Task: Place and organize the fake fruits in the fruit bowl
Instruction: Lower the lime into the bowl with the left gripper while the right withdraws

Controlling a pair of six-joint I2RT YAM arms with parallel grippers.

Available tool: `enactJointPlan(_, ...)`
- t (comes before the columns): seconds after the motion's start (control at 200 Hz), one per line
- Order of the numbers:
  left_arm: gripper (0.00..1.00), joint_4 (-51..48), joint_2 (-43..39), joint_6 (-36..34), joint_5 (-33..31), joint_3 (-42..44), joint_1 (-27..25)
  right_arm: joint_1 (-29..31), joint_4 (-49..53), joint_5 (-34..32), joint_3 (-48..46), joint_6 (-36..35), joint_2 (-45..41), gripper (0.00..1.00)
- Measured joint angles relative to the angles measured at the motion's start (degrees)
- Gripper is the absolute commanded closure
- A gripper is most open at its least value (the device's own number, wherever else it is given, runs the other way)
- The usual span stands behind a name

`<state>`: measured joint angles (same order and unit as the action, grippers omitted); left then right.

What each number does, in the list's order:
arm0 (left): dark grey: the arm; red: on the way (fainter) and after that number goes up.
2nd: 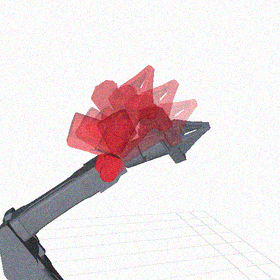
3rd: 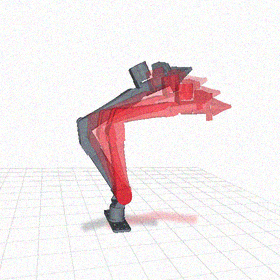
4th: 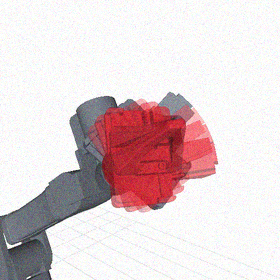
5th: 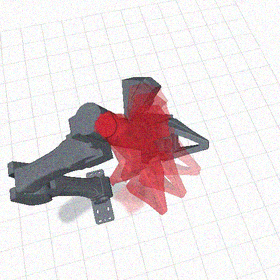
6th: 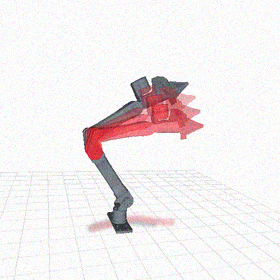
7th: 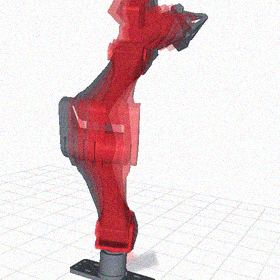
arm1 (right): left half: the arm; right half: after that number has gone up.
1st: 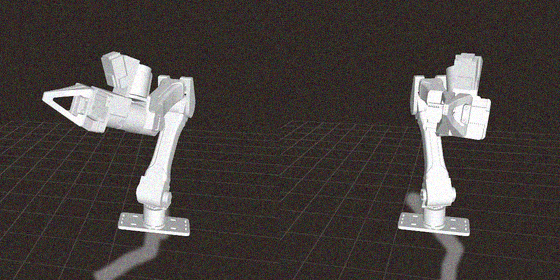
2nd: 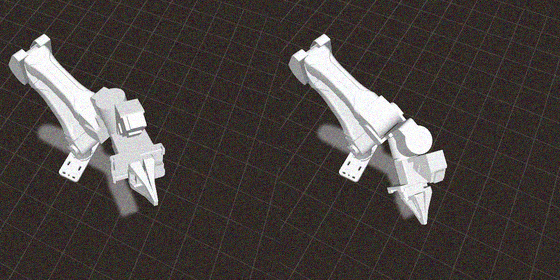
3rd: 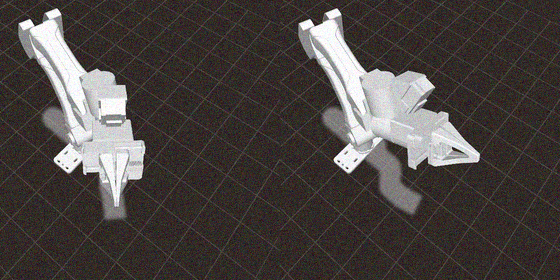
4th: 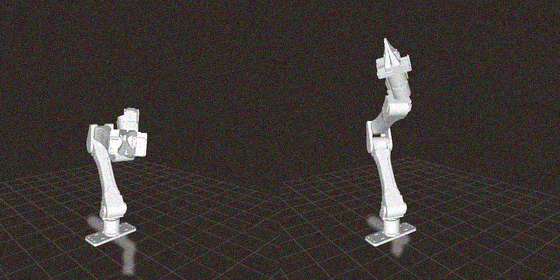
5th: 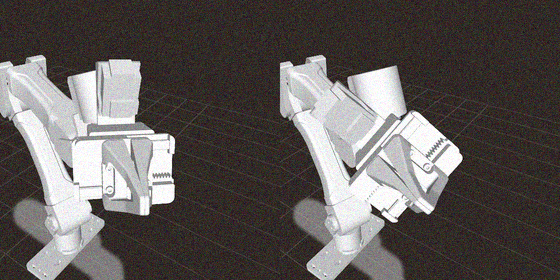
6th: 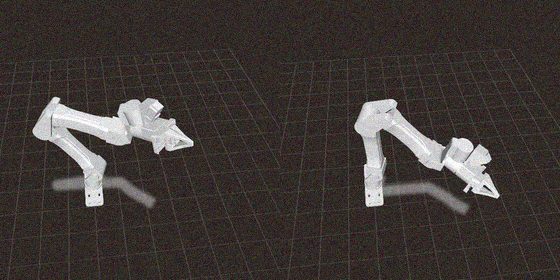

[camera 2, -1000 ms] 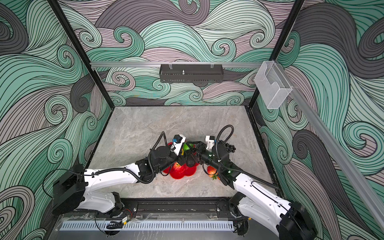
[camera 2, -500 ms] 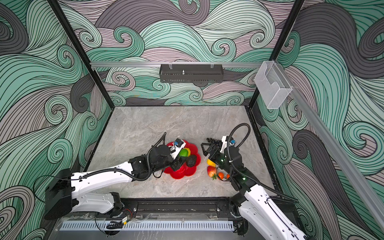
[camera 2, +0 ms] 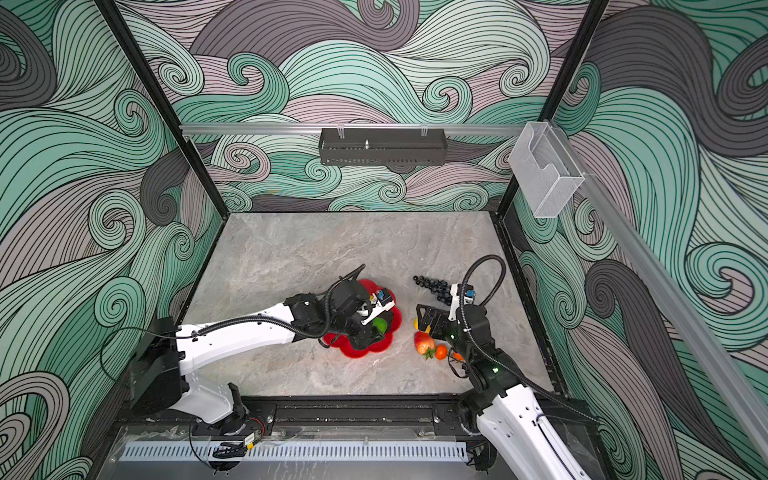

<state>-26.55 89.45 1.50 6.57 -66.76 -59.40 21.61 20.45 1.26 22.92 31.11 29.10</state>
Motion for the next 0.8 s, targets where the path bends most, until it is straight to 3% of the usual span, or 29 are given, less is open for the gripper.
enactJointPlan(0.375,0.44,-9.4,10.8,-2.1,0.1,-6.4,0.0,0.0,-4.5,-0.2,-7.8,-1.9,-6.9,0.03)
enactJointPlan(0.801,0.39,-13.4,16.3,-3.0,-0.9,-10.5,0.0,0.0,-6.8,-0.9,-9.9,-1.9,-8.2,0.03)
